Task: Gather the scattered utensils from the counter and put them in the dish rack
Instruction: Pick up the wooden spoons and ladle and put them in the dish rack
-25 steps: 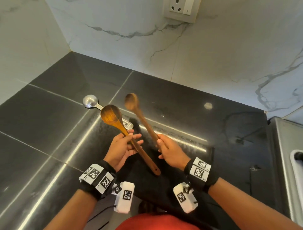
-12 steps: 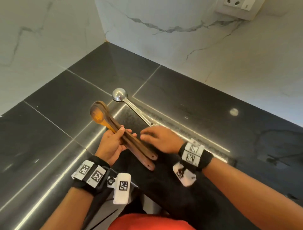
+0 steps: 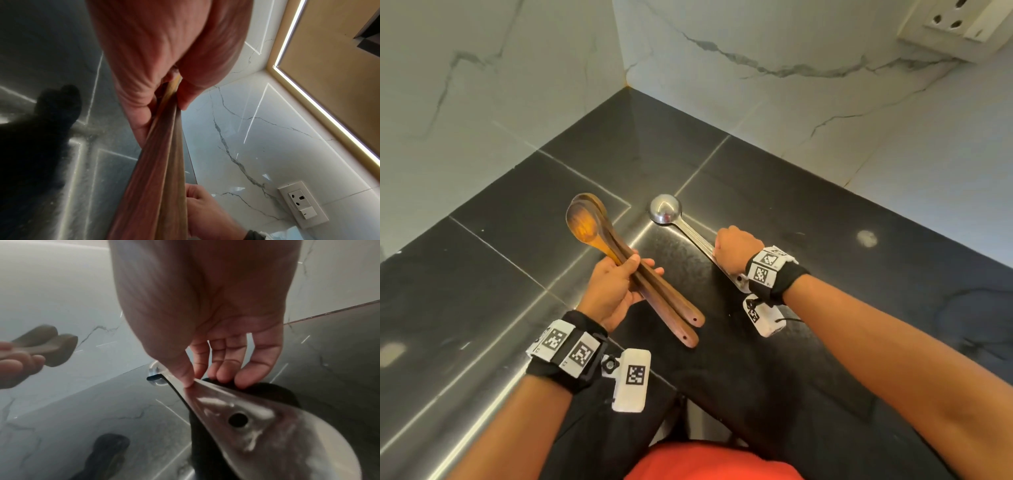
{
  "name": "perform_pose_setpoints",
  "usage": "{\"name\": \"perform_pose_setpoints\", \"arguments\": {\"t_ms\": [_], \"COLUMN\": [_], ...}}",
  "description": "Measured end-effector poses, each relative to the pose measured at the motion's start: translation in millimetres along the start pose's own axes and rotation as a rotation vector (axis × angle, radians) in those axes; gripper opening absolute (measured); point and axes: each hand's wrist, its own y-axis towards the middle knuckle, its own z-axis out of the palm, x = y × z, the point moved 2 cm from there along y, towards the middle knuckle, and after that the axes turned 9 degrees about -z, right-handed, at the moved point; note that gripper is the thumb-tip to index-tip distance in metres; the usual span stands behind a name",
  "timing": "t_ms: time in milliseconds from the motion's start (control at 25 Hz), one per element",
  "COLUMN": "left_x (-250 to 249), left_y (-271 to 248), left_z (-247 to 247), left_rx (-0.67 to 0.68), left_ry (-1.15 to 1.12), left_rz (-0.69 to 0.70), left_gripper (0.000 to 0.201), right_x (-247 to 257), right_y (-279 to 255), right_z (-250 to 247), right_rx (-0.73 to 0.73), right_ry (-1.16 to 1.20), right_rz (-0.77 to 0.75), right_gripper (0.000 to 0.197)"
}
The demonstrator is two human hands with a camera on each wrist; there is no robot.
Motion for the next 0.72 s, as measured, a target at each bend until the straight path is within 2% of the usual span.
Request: {"name": "perform_pose_setpoints", "arguments": {"t_ms": [80,200,400,560,720], "left_x": [0.5,2.5,9.3,21.8,41.0], "left_y": [7.2,15.8,22.6,19.0,2.3], "left_z": [0.9,2.9,6.8,22.3,64.4], "left_rx": [0.028,0.072,0.139,0.220,0.341], "left_ry": [0.009,0.033,0.045,0.047,0.087], "left_rz": [-0.018,-0.035,-0.062,-0.107,-0.144], "left_gripper": [0.013,0.018,0.017,0.015,0.018], "right_x": [1.0,4.8,13.0,13.5,5.8], "right_y": [-4.8,-16.6,-51.5,-100.6,-148.6], "right_z": [1.6,-1.0,-5.0,-3.8,13.3], "right_rx": [-0.012,-0.050,-0.250,-0.241,-0.236], "right_ry": [0.009,0.161,0.473,0.784,0.699], "right_rz": [0.031,0.069,0.110,0.063,-0.025], "right_gripper": [0.019,0.014,0.037,0.033,0.034]}}
